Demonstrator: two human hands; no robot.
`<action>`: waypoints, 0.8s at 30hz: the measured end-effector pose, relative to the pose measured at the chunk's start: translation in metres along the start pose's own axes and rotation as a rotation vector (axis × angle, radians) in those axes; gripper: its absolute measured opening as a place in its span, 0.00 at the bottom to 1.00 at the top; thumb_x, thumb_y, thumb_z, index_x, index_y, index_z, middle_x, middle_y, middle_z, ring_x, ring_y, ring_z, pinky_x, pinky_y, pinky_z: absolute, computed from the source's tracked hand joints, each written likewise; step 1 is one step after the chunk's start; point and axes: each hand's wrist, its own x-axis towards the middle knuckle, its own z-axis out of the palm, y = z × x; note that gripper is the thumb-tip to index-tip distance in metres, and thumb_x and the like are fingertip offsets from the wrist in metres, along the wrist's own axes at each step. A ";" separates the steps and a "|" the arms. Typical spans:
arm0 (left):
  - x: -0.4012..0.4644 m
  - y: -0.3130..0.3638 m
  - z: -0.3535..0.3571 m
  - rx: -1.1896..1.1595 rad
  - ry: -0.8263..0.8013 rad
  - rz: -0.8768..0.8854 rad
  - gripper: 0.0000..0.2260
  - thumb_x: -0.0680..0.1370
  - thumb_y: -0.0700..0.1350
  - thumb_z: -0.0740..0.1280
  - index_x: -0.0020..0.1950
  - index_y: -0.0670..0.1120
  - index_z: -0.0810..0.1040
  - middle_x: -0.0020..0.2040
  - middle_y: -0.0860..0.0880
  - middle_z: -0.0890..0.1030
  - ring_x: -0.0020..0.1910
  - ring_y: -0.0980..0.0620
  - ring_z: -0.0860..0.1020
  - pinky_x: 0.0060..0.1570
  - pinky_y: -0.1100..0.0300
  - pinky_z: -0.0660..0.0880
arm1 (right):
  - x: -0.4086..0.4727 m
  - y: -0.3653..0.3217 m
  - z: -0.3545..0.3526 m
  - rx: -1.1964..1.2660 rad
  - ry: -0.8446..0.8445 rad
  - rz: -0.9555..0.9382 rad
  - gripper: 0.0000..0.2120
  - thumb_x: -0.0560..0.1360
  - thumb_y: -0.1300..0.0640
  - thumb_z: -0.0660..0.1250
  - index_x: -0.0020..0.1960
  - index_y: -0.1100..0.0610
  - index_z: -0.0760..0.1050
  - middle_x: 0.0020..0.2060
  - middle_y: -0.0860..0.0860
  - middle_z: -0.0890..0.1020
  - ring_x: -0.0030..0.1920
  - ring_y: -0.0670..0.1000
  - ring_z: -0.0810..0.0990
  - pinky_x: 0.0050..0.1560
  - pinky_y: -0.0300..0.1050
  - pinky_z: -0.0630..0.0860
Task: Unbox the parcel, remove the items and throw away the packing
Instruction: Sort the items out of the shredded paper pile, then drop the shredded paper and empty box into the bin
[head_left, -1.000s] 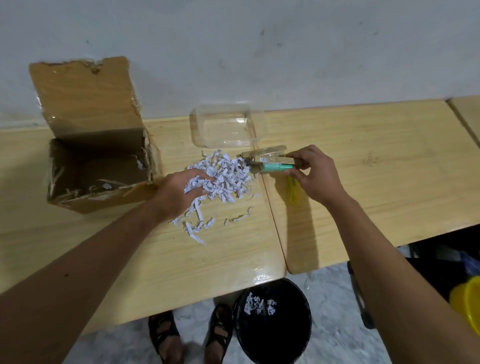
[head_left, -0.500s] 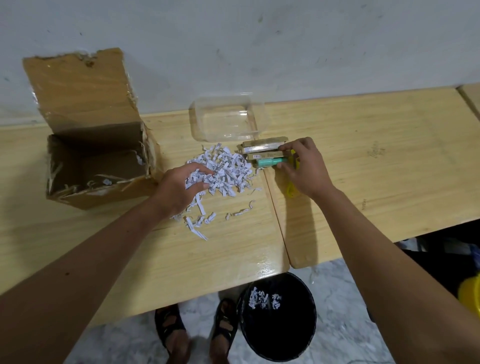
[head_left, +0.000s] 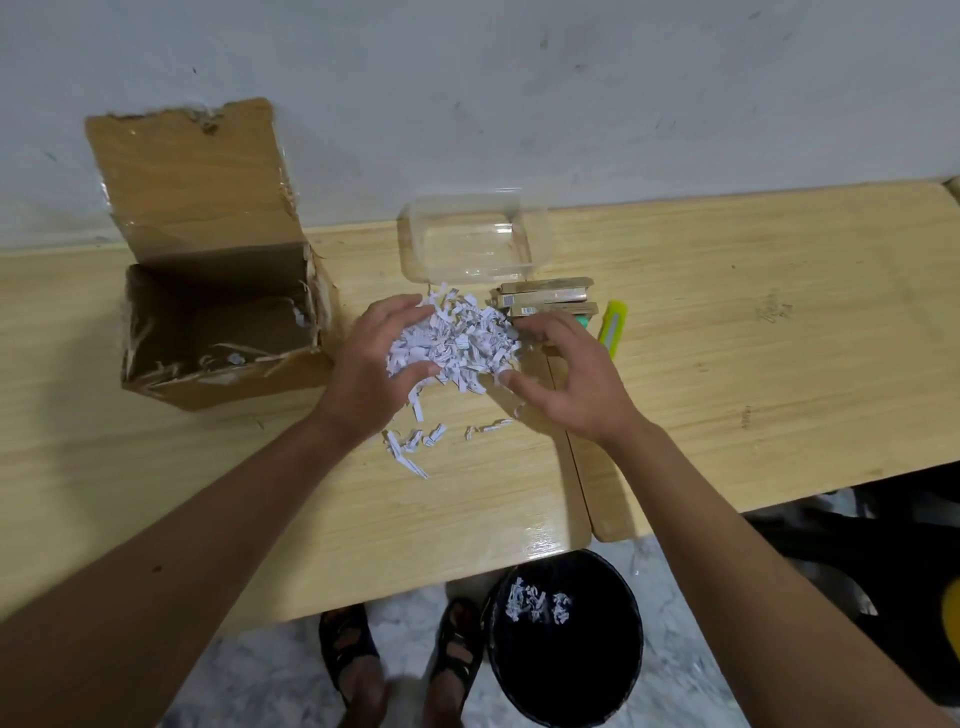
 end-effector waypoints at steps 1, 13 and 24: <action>-0.001 -0.001 -0.001 0.007 -0.004 -0.019 0.31 0.71 0.39 0.80 0.73 0.40 0.75 0.74 0.41 0.73 0.75 0.43 0.70 0.76 0.48 0.67 | 0.000 0.000 0.003 0.013 -0.016 0.002 0.27 0.71 0.49 0.79 0.67 0.54 0.77 0.62 0.49 0.78 0.60 0.45 0.78 0.62 0.47 0.78; -0.011 -0.010 -0.004 -0.159 -0.210 -0.251 0.41 0.71 0.42 0.81 0.81 0.45 0.65 0.77 0.45 0.72 0.76 0.48 0.71 0.76 0.49 0.68 | 0.017 -0.019 0.027 0.125 -0.248 0.113 0.39 0.65 0.42 0.80 0.74 0.47 0.73 0.63 0.45 0.80 0.61 0.44 0.81 0.65 0.47 0.79; -0.026 -0.013 -0.018 -0.097 -0.286 -0.168 0.60 0.58 0.70 0.79 0.82 0.45 0.61 0.84 0.46 0.54 0.83 0.52 0.53 0.80 0.58 0.53 | 0.054 -0.018 0.028 -0.191 -0.596 -0.031 0.68 0.52 0.26 0.79 0.83 0.41 0.48 0.83 0.41 0.44 0.83 0.48 0.43 0.79 0.53 0.51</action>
